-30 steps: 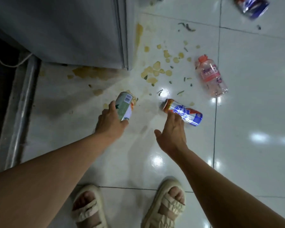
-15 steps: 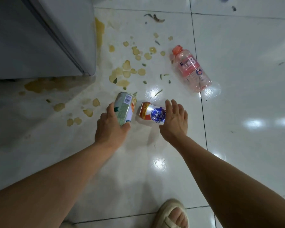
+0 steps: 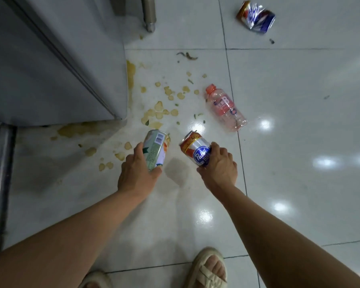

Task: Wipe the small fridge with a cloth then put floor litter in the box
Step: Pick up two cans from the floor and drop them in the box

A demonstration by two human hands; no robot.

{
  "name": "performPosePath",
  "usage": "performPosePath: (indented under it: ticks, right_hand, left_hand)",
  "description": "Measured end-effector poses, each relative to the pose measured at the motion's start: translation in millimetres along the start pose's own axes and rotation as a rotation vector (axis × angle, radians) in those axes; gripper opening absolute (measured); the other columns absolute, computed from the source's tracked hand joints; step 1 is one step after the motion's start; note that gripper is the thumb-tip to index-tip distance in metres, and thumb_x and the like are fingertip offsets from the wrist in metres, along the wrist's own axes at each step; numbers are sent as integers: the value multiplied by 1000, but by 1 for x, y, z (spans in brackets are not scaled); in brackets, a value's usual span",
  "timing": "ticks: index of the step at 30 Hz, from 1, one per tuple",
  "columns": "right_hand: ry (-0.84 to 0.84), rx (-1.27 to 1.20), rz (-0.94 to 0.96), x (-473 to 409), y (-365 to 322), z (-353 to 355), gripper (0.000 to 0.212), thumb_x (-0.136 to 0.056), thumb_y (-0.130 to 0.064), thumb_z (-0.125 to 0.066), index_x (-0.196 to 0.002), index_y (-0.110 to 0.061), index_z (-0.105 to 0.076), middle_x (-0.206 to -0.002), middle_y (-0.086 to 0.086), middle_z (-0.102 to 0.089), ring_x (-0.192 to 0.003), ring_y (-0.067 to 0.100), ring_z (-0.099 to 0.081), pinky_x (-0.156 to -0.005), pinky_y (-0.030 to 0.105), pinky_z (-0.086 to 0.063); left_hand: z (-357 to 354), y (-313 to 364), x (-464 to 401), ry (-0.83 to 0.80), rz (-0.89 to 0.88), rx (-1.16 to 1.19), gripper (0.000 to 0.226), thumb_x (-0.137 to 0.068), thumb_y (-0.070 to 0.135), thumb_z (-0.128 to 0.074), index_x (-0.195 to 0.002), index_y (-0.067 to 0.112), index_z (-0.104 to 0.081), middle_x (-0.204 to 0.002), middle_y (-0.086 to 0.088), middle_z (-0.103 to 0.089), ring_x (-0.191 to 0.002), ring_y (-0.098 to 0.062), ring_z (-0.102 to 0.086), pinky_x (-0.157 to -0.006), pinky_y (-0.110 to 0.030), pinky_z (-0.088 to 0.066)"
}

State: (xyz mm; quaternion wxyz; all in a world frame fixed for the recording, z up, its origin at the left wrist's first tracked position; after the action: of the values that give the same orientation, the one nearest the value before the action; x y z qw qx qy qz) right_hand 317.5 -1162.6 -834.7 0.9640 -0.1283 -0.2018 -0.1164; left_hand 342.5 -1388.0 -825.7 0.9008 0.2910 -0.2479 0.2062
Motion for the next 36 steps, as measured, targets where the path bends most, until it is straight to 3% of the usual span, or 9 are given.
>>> performPosePath:
  ticks: [10,21,29,36]
  right_hand:
    - [26,-314,-216,103,18,235,79,-73,-35,-75,-136,-17,-31,-121,8,-54,-109,28,-54,-87,39,-48]
    - [212,-500,-269,198,81,527,66,-74,-34,-74,-127,-13,-39,-118,10,-58,-103,27,-59,-86,45,-53]
    - [359,-494,-281,242,146,671,66,-74,-35,-74,-126,-12,-39,-115,10,-58,-100,26,-58,-79,38,-54]
    - [470,-526,-331,249,204,755,65,-74,-36,-74,-125,-14,-40,-114,7,-58,-95,23,-59,-68,31,-50]
  left_hand:
    - [133,168,136,-7,-104,7,74,-81,34,-61,-142,21,-21,-125,-13,-48,-113,-32,-48,-87,-44,-48]
    - [250,377,295,-51,-354,-17,76,-78,31,-63,-143,22,-23,-129,-12,-47,-117,-31,-46,-92,-42,-46]
    - [287,516,366,-34,-499,-77,69,-79,34,-62,-138,25,-29,-119,-10,-51,-111,-30,-50,-90,-42,-48]
    - [301,634,392,-2,-649,-118,71,-76,37,-64,-138,27,-30,-119,-7,-52,-107,-28,-53,-84,-38,-50]
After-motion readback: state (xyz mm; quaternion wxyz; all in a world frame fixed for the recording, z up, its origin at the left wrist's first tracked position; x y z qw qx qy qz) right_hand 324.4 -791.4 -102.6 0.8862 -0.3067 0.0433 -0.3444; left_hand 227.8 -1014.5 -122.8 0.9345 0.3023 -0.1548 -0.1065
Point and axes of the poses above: each hand's wrist, its own x-axis away from the middle knuckle, its own z-axis out of the back of the hand, y = z × x, the point moved 10 cm from there along -x, towards the middle knuckle
